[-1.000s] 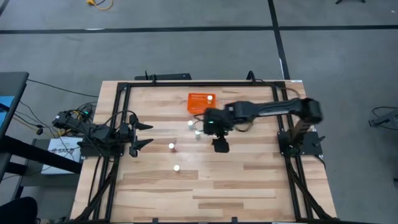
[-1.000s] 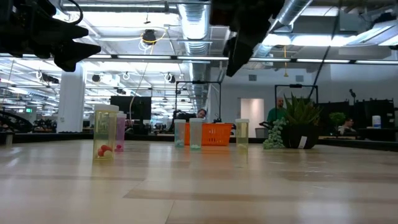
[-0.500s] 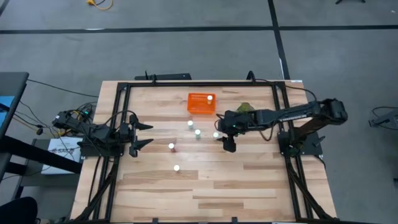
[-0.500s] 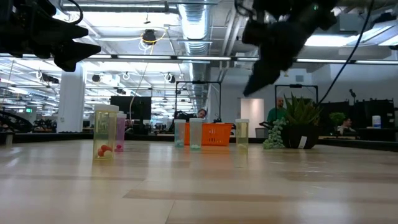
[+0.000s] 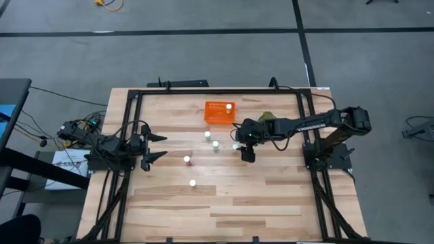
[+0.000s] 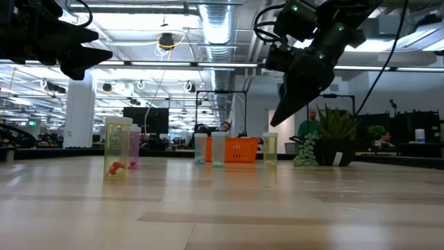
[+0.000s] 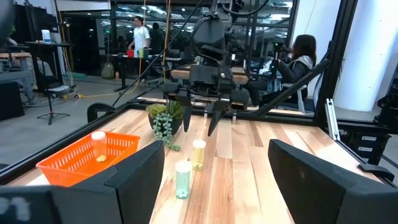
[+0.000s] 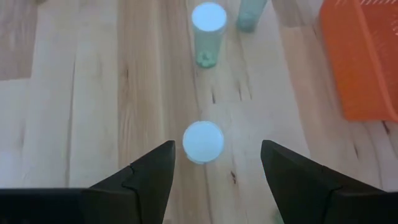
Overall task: Pick and place pill bottles into a basket
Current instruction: Put the top yellow pill bottle into the orange bin
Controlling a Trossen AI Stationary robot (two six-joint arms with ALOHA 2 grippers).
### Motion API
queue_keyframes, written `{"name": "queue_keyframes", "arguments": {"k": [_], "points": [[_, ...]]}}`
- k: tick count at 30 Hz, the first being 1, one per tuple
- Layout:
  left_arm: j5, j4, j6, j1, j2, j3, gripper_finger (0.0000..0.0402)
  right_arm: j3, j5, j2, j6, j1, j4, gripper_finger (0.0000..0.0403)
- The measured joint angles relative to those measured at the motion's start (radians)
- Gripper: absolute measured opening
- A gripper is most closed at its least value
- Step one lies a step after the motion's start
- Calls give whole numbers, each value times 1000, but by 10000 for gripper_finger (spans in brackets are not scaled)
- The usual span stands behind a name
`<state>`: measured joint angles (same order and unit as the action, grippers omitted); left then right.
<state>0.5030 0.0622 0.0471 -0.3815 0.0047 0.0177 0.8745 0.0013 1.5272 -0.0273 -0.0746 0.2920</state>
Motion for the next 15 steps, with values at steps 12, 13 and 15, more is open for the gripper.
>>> {"name": "queue_keyframes", "arguments": {"k": [12,13,15], "points": [[0,0,0,0,0,0,277,0,-26,-2,0,9,3,230],[0,0,0,0,0,0,277,0,-26,0,-1,9,3,230],[0,0,0,0,0,0,277,0,-27,20,-5,9,-9,230]]}}
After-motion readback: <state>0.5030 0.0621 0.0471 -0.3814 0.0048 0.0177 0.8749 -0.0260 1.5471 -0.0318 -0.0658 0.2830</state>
